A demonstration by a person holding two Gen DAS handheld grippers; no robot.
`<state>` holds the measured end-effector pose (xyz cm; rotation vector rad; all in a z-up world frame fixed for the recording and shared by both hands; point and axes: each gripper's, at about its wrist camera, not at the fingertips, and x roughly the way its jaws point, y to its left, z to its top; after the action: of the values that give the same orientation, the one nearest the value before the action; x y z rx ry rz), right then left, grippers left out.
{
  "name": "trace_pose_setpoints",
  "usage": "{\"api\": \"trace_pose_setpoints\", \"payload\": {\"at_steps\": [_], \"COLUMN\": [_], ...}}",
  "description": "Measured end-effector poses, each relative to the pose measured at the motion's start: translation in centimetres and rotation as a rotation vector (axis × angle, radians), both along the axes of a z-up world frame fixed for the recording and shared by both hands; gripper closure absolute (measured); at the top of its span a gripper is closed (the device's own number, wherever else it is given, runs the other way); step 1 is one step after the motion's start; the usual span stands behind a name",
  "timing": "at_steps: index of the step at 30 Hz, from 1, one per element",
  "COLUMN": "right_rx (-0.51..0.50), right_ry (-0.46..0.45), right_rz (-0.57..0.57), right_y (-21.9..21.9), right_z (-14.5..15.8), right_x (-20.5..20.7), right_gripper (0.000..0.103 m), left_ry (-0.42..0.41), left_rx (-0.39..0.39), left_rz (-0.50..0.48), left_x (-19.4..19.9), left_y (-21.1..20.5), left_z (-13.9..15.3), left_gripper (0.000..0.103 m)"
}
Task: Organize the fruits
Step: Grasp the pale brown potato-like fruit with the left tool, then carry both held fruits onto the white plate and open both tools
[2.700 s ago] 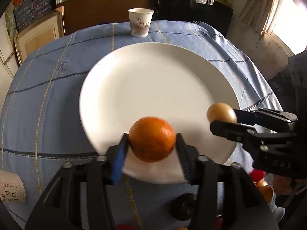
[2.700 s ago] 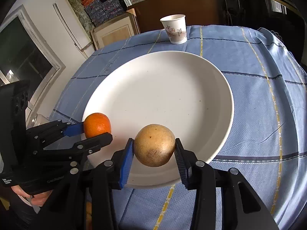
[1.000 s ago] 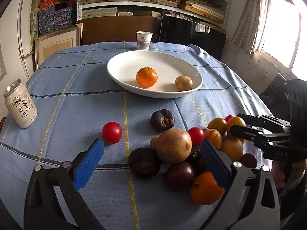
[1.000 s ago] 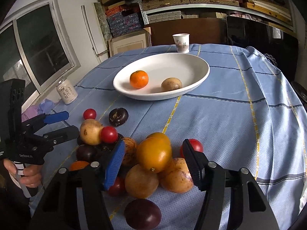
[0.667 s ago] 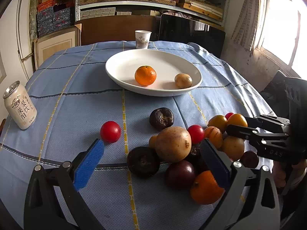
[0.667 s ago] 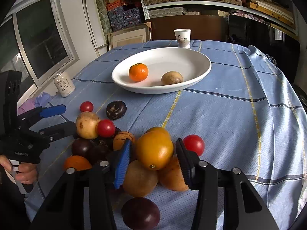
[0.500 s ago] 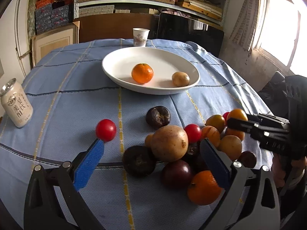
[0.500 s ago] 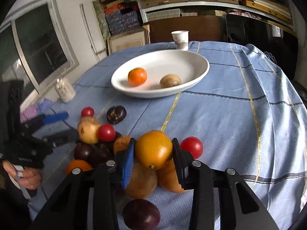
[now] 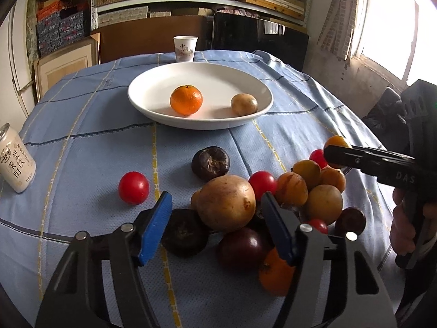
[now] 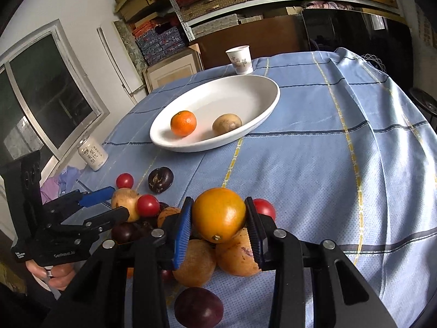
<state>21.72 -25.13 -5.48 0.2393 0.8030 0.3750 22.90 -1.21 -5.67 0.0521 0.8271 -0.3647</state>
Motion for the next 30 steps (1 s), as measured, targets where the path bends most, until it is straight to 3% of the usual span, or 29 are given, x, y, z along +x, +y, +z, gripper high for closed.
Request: {"api": "trace_pose_setpoints", "payload": {"at_steps": [14,21,25,30], "right_rx": [0.012,0.012,0.025,0.014], "right_ry": [-0.007,-0.026,-0.041,-0.044], "right_rz": [0.006,0.002,0.010,0.049], "right_y": [-0.1,0.0,0.1,1.1], "right_z": [0.2,0.4,0.8,3.1], "right_x": [-0.2,-0.4,-0.2,2.3], "right_gripper": [0.065,0.065,0.065,0.065], "left_ry": [0.027,0.029,0.032,0.034], "left_rx": [0.006,0.000,-0.044,-0.128], "left_rz": [-0.034,-0.025,0.006,-0.005], "left_x": [0.4,0.4,0.5,3.2], "left_y": [-1.0,-0.9,-0.1,1.5], "left_z": [-0.6,-0.6,0.2,3.3], "left_gripper": [0.056,0.059,0.059,0.059]}}
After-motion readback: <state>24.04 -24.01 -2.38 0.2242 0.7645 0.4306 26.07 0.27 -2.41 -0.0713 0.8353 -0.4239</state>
